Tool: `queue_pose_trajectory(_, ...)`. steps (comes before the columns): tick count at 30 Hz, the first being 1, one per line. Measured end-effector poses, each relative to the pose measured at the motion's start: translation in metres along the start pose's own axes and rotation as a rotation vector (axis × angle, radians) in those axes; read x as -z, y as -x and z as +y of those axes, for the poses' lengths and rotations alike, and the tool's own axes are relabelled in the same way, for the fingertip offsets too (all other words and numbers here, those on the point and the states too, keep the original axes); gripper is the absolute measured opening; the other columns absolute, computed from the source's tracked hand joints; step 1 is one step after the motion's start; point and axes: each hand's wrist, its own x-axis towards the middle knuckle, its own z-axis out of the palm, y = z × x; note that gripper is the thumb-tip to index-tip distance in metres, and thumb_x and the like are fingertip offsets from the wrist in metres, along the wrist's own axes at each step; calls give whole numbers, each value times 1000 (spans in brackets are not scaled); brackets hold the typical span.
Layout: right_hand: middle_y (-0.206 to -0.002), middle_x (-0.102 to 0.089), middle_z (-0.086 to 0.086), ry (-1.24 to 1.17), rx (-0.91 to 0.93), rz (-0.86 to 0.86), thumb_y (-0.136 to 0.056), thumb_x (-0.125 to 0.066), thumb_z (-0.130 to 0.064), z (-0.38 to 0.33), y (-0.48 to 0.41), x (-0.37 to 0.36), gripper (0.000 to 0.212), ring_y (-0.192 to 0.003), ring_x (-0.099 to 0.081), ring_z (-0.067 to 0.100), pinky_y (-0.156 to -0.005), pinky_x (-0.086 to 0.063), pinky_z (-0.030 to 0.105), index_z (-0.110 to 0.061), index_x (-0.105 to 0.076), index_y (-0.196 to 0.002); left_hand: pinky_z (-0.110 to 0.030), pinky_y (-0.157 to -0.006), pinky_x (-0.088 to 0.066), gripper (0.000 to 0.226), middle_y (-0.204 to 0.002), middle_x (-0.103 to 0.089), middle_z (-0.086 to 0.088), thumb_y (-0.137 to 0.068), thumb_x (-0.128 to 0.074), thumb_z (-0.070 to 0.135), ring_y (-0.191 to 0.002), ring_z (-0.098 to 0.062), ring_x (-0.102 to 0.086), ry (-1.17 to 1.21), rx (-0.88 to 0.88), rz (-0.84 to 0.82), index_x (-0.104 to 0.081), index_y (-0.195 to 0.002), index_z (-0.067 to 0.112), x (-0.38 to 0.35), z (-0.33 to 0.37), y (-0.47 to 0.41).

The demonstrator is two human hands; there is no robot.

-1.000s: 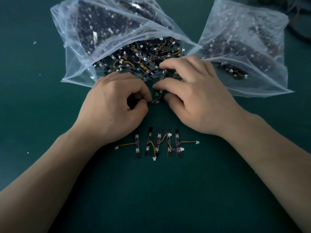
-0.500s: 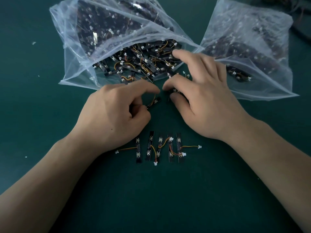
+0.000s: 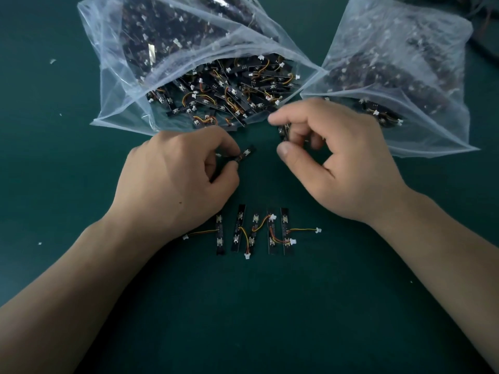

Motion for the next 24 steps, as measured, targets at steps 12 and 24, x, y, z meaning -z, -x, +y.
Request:
queue_pose_trajectory(12, -78, -69, -8, 162, 25, -94, -91, -68, -15, -8, 2, -2, 20, -77, -64, 18, -57, -53, 40, -19, -78, -107, -38, -59, -51, 23, -74, -55, 11, -78, -54, 28, -64, -12, -53, 41, 10, 32, -67, -97, 34, 5, 1, 3)
queue_pose_trajectory(24, -65, -56, -8, 166, -47, -53, -84, -55, -8, -13, 0, 6, 21, -63, -50, 18, -53, -46, 38, -17, -73, -84, -39, -64, -53, 17, -101, -61, 15, -88, -56, 37, -85, -10, -53, -41, -36, 20, -68, -99, 35, 0, -2, 3)
